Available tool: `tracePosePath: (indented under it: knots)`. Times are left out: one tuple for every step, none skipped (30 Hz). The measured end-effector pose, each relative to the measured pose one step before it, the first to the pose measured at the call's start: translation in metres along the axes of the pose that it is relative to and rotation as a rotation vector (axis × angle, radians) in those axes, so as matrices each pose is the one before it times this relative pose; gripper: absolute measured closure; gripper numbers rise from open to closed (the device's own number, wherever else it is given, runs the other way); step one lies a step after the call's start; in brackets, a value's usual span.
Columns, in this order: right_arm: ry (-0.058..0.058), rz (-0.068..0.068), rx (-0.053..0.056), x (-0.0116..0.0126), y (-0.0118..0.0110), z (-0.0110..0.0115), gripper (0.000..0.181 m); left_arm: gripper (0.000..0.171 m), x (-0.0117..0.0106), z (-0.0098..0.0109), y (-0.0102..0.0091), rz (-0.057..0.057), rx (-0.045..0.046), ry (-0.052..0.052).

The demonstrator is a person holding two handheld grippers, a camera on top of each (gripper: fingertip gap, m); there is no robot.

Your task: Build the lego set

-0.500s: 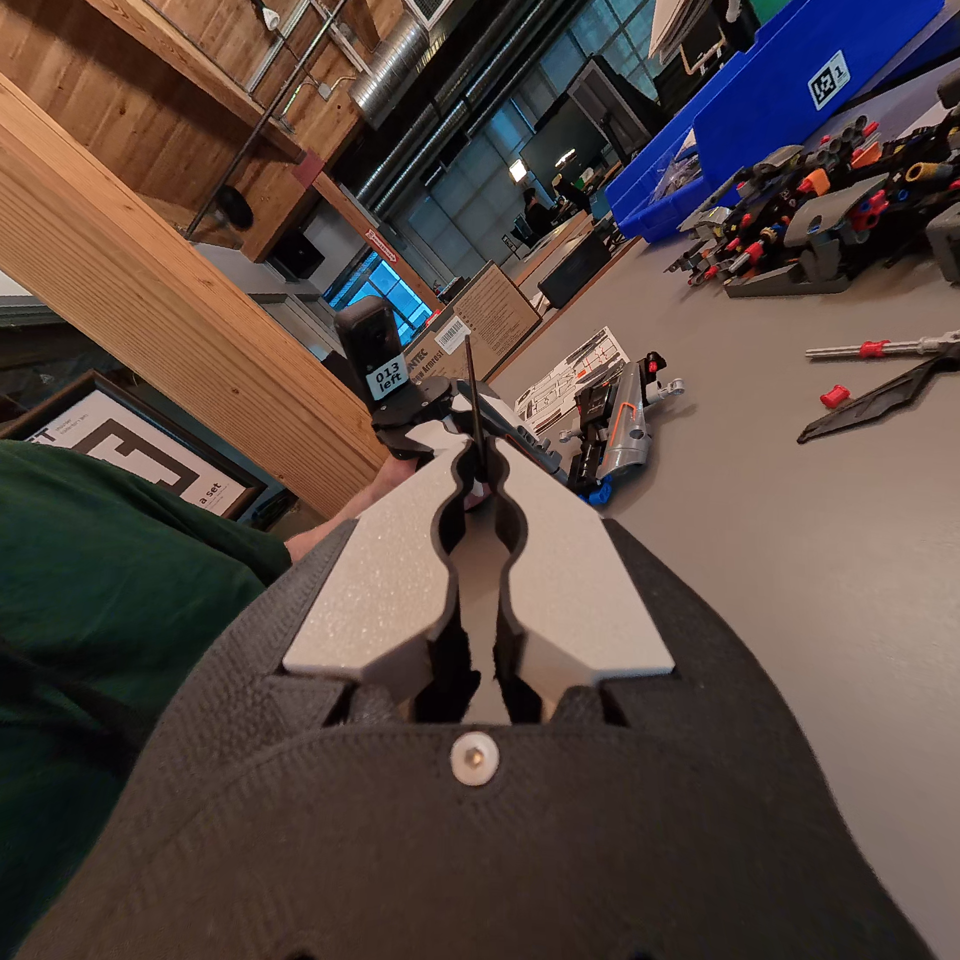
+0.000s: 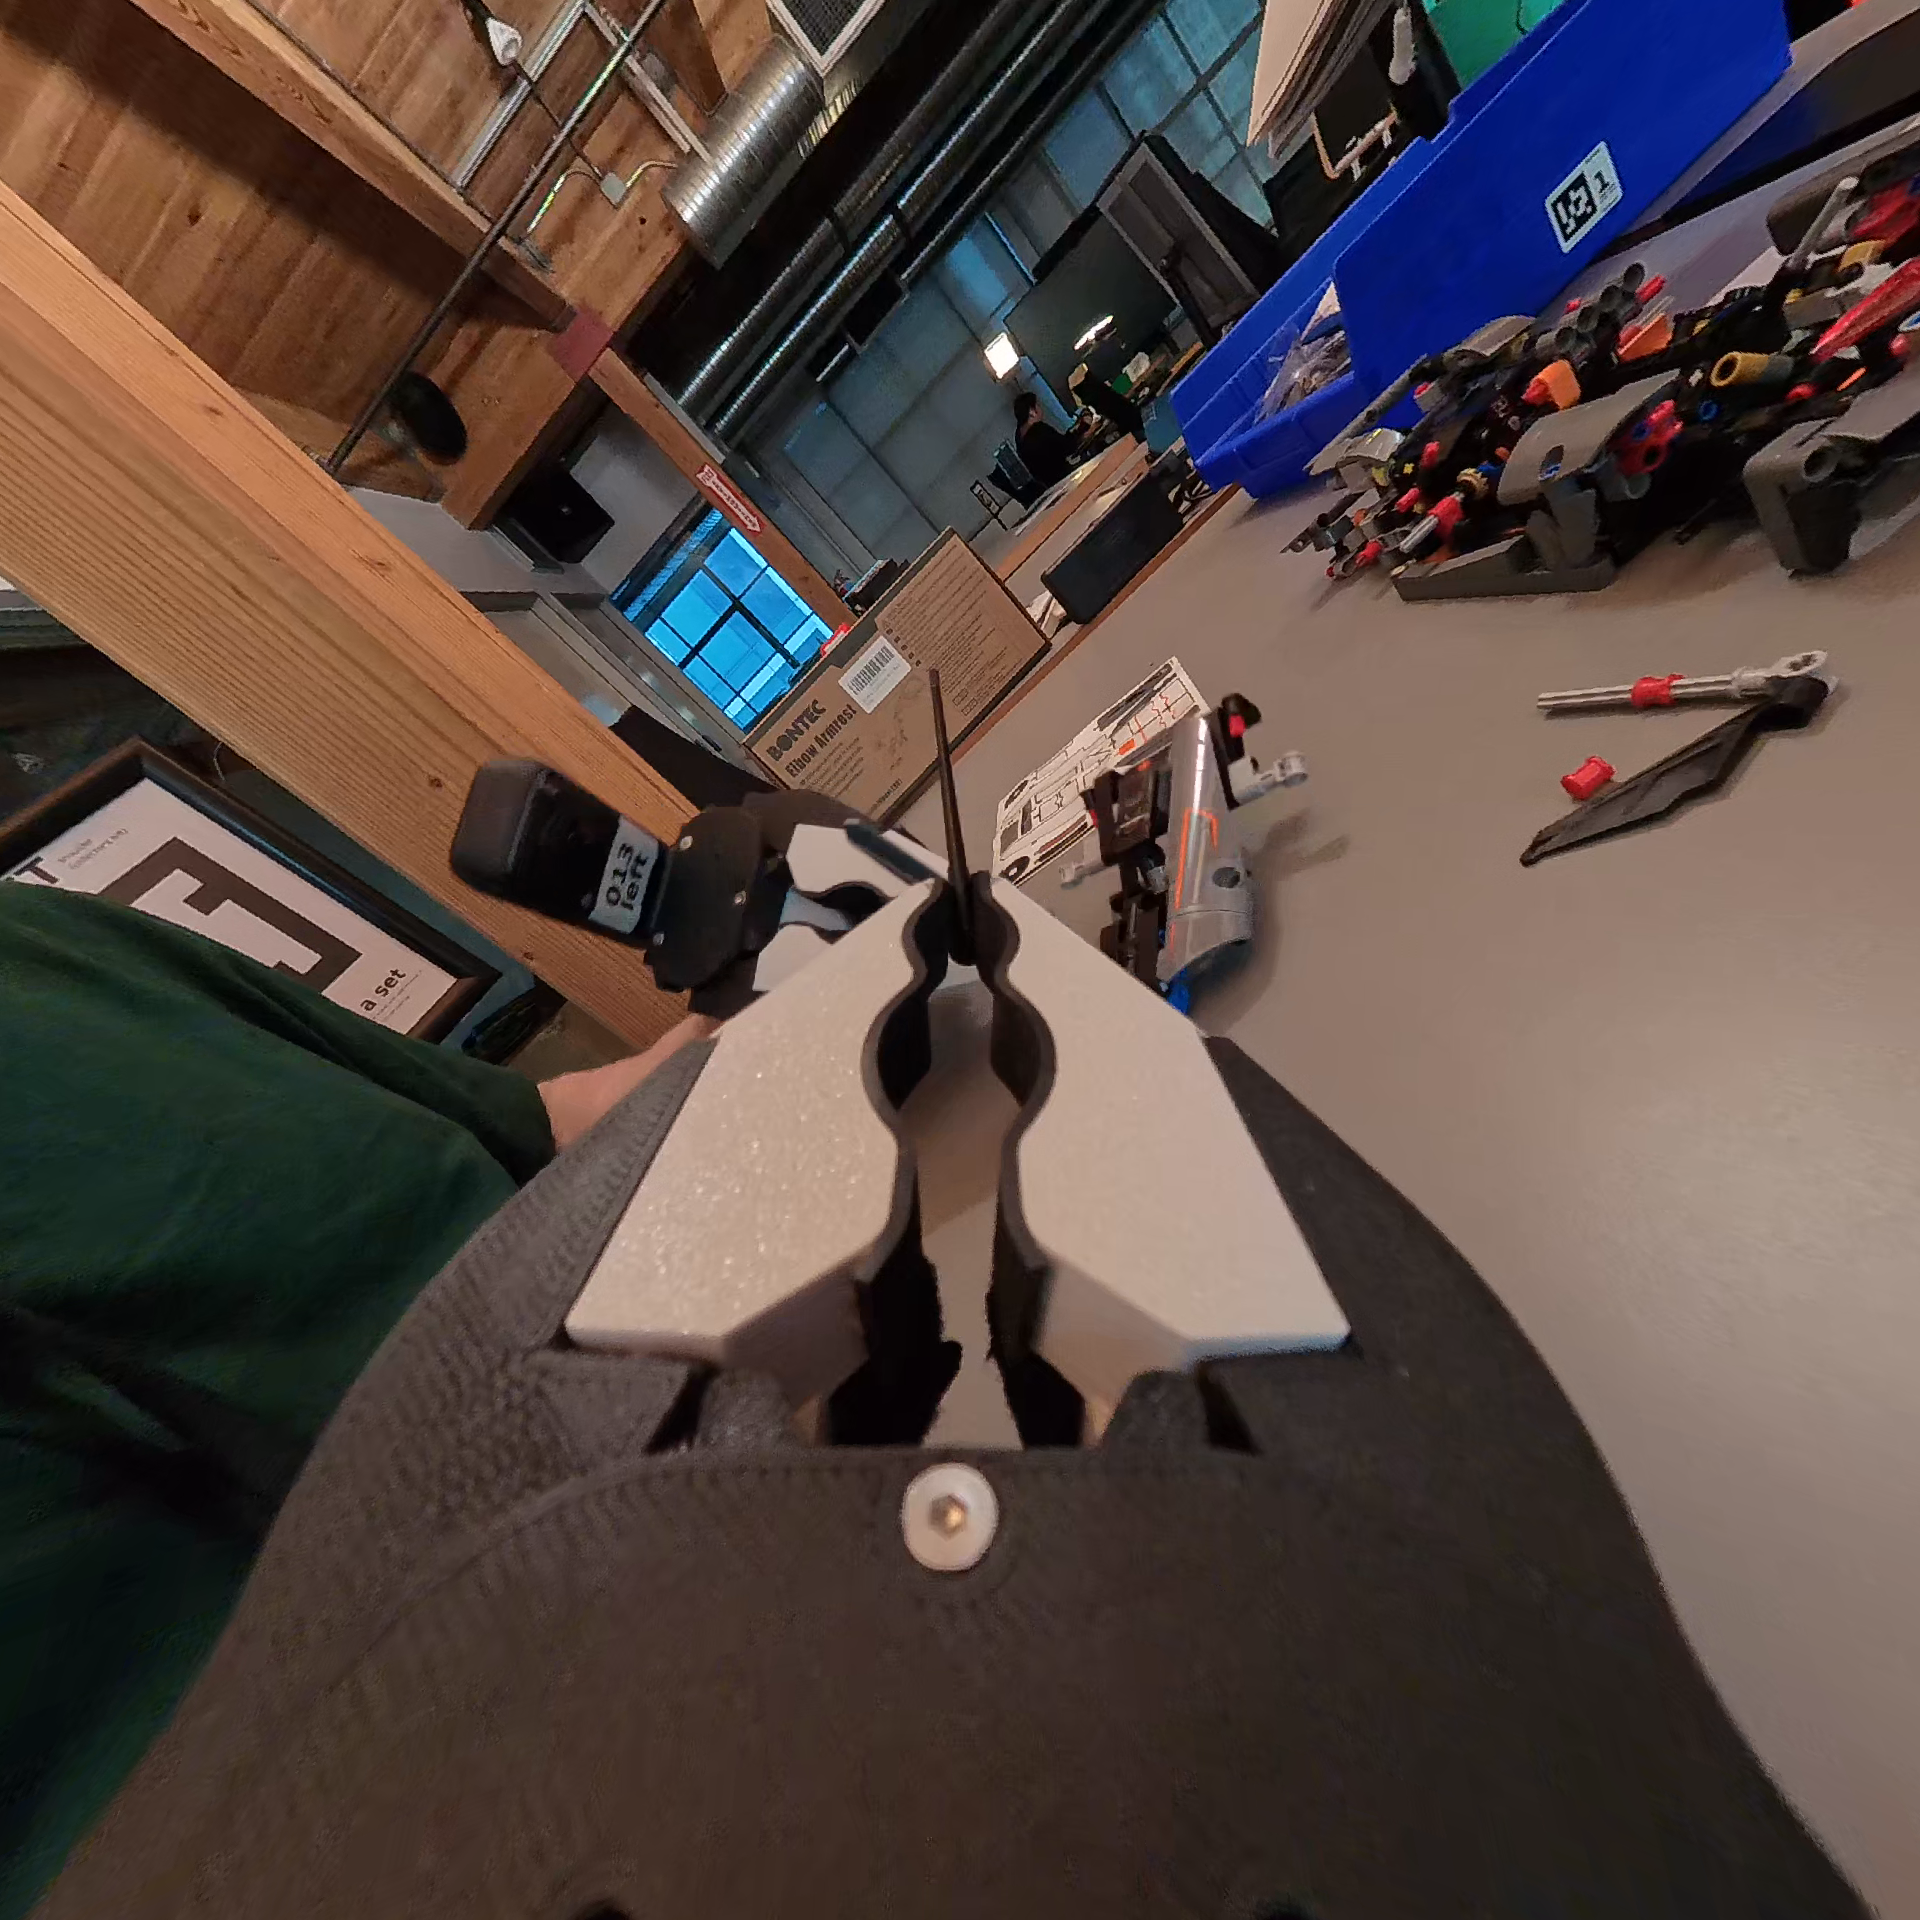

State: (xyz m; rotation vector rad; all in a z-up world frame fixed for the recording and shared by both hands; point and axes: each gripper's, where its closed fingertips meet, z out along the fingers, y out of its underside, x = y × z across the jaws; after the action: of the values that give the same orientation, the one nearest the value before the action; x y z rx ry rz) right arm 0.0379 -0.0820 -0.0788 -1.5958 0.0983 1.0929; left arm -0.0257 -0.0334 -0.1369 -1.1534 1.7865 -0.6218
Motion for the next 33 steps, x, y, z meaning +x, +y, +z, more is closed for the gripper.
tracePosePath:
  knots:
    - [0.0023,-0.0005,-0.0009,0.00036,0.00035,-0.00046,0.180,0.166,0.00212,0.00040,-0.00097,0.0477,-0.01152,-0.0165]
    - [0.0021,-0.0002,-0.0012,0.00032,0.00055,-0.00029,0.180,0.166,0.00193,0.00030,-0.00092,0.0507,-0.01112,-0.0201]
    - [0.0019,0.0002,-0.0012,0.00039,0.00056,-0.00035,0.180,0.166,0.00314,0.00032,-0.00141,0.0503,-0.00621,-0.0144]
    - [0.0020,0.0004,-0.0010,0.00031,0.00047,-0.00034,0.180,0.166,0.00364,0.00037,-0.00137,0.0498,-0.00476,-0.0128]
    - [0.0015,0.0005,-0.0002,0.00017,0.00028,-0.00027,0.180,0.166,0.00402,0.00064,-0.00145,0.0434,-0.00225,-0.0084]
    - [0.0015,0.0001,-0.0005,0.00016,0.00008,-0.00026,0.180,0.166,0.00417,0.00072,-0.00104,0.0333,-0.00271,-0.0038]
    - [0.0029,-0.0007,-0.0021,0.00026,0.00021,-0.00008,0.180,0.167,0.00331,0.00020,-0.00161,0.0237,0.00305,-0.0027]
    - [0.0035,-0.0009,-0.0028,0.00057,0.00025,-0.00003,0.180,0.167,0.00210,0.00014,-0.00060,0.0210,-0.00203,-0.0027]
    - [0.0029,-0.0003,-0.0021,0.00055,0.00021,0.00023,0.180,0.167,-0.00001,-0.00004,0.00011,0.0188,-0.00411,-0.0092]
    - [0.0022,0.0007,-0.0021,0.00067,0.00022,0.00033,0.180,0.167,-0.00026,-0.00028,0.00004,0.0082,-0.00063,-0.0043]
    - [0.0020,0.0006,-0.0019,0.00053,0.00031,0.00046,0.180,0.167,0.00079,-0.00025,-0.00107,0.0001,0.00819,0.0044]
    - [0.0033,-0.0005,-0.0018,0.00069,0.00010,0.00056,0.180,0.167,0.00125,-0.00028,-0.00101,0.0007,0.00770,0.0048]
    - [0.0040,-0.0020,-0.0026,0.00055,0.00041,0.00065,0.180,0.167,0.00048,-0.00010,-0.00029,0.0089,0.00234,-0.0024]
    - [0.0032,-0.0024,-0.0032,0.00032,0.00036,0.00076,0.180,0.167,0.00029,-0.00013,0.00003,0.0110,0.00070,-0.0037]
    - [0.0032,-0.0022,-0.0029,0.00022,0.00053,0.00067,0.180,0.167,0.00031,-0.00013,-0.00014,0.0043,0.00247,0.0001]
    - [0.0049,-0.0030,-0.0038,0.00051,0.00065,0.00060,0.180,0.167,-0.00021,0.00001,0.00005,-0.0079,0.00179,0.0009]
    - [0.0051,-0.0039,-0.0043,0.00049,0.00081,0.00054,0.180,0.167,-0.00075,0.00001,0.00020,-0.0108,0.00050,-0.0011]
    - [0.0030,-0.0028,-0.0050,0.00014,0.00075,0.00066,0.180,0.167,-0.00096,0.00013,0.00030,-0.0019,0.00108,-0.0039]
    - [0.0024,-0.0024,-0.0040,0.00014,0.00049,0.00061,0.180,0.167,-0.00099,0.00017,0.00022,-0.0041,0.00234,-0.0028]
    - [0.0021,-0.0019,-0.0044,0.00010,0.00051,0.00066,0.180,0.167,-0.00103,0.00019,0.00028,-0.0172,0.00381,0.0021]
    - [0.0021,-0.0019,-0.0039,0.00016,0.00038,0.00064,0.180,0.166,-0.00135,0.00034,0.00039,-0.0353,0.00380,0.0076]
    - [-0.0004,-0.0004,-0.0019,-0.00002,-0.00001,0.00047,0.180,0.166,-0.00180,0.00026,0.00046,-0.0413,0.00507,0.0106]
    - [-0.0007,0.0015,0.0016,0.00018,-0.00042,0.00018,0.180,0.166,-0.00295,0.00021,0.00083,-0.0358,0.00465,0.0050]
    - [-0.0003,0.0015,0.0029,0.00027,-0.00065,0.00000,0.180,0.166,-0.00420,0.00022,0.00129,-0.0506,0.00214,0.0014]
    - [0.0001,0.0012,0.0019,0.00039,-0.00054,0.00000,0.180,0.166,-0.00332,0.00023,0.00095,-0.0577,0.00582,0.0105]
    - [-0.0007,0.0018,0.0017,0.00037,-0.00036,-0.00001,0.180,0.166,-0.00270,0.00000,0.00100,-0.0489,0.00742,0.0125]
    - [-0.0017,0.0017,0.0020,0.00006,-0.00039,-0.00001,0.180,0.165,-0.00396,0.00015,0.00209,-0.0431,0.00020,0.0031]
    - [-0.0015,0.0009,0.0014,-0.00002,-0.00030,-0.00022,0.180,0.164,-0.00345,0.00018,0.00233,-0.0371,-0.00434,0.0071]
    - [-0.0013,0.0010,0.0019,0.00004,-0.00026,-0.00026,0.180,0.163,-0.00169,0.00028,0.00208,-0.0326,-0.00557,0.0171]
    - [-0.0021,0.0015,0.0030,-0.00007,-0.00032,-0.00041,0.180,0.163,-0.00114,0.00065,0.00185,-0.0343,-0.00547,0.0150]
    - [-0.0025,0.0016,0.0036,-0.00011,-0.00042,-0.00051,0.180,0.162,-0.00140,0.00068,0.00108,-0.0322,-0.00057,0.0075]
    - [-0.0025,0.0009,0.0043,-0.00035,-0.00056,-0.00070,0.180,0.160,-0.00014,0.00041,0.00039,-0.0271,0.00352,0.0119]
    - [-0.0015,-0.0007,0.0056,-0.00052,-0.00091,-0.00107,0.180,0.157,-0.00027,0.00003,0.00131,-0.0175,-0.00360,0.0076]
